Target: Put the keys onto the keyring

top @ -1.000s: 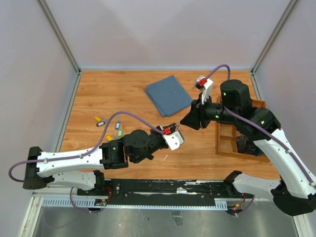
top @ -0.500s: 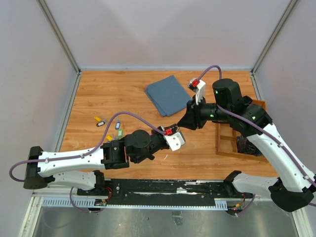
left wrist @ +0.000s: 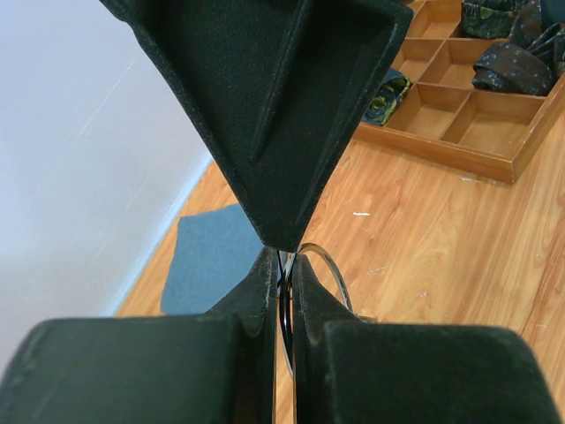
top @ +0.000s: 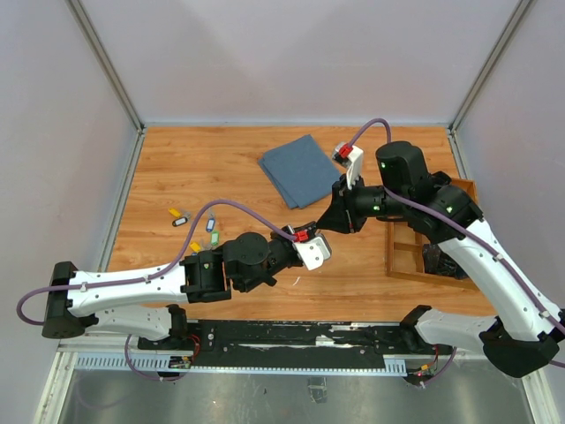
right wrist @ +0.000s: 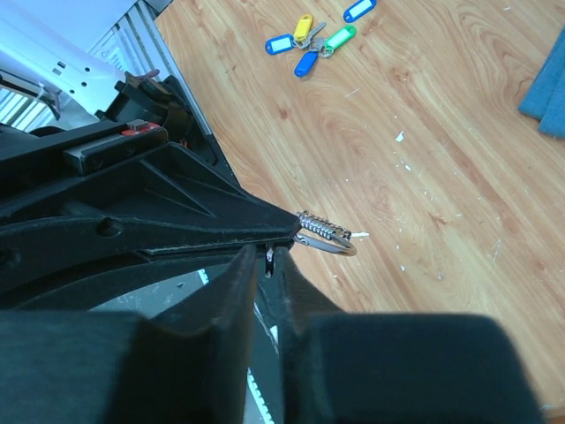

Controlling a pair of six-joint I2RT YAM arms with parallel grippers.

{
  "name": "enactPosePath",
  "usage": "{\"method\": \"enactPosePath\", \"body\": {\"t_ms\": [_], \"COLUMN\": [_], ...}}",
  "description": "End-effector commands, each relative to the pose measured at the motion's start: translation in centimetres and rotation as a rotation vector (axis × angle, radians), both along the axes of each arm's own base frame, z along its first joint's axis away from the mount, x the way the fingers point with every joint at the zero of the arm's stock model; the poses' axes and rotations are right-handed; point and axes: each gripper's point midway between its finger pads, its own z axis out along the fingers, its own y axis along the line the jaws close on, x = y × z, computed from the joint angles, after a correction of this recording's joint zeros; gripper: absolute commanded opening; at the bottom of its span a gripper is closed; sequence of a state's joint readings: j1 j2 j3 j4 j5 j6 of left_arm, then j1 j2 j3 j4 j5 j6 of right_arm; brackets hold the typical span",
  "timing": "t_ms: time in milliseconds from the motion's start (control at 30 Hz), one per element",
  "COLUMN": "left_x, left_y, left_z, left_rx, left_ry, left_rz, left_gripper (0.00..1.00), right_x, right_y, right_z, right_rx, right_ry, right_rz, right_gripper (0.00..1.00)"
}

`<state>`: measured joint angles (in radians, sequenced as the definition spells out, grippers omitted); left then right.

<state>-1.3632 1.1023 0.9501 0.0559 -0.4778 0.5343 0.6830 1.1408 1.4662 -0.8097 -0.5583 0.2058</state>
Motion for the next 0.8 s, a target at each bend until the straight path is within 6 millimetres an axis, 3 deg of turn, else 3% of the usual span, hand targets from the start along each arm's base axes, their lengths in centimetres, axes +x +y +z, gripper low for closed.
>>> {"method": "enactPosePath", "body": {"t_ms": [0,100,433,767], "left_x": [0.0,0.0,0.1,0.1], "left_y": [-0.2,-0.2,0.5,0.9], "left_z": [2.7,2.8,4.0,4.3], "left_rx": [-0.075,-0.082,-0.164,-0.191], "left_ry": [-0.023,-0.023,-0.028,-0.031], "left_rz": [0.005,0.008,0.027,0.033], "left_gripper": [0.00,0.01,0.30,0.26], "right_x": [-0.7,-0.6,-0.2,0.0], "right_y": [0.3,0.2,0.2,0.3], "right_z": [-0.4,-0.3,0.4,0.8], "right_rx": [-0.003,-0.002,0.028,0.048], "right_ry": [0.019,0.014,0.006,0.003], "right_rz": [0.029,0.020,-0.020,-0.041], "right_gripper": [0.11,0.01,0.01,0.01]}}
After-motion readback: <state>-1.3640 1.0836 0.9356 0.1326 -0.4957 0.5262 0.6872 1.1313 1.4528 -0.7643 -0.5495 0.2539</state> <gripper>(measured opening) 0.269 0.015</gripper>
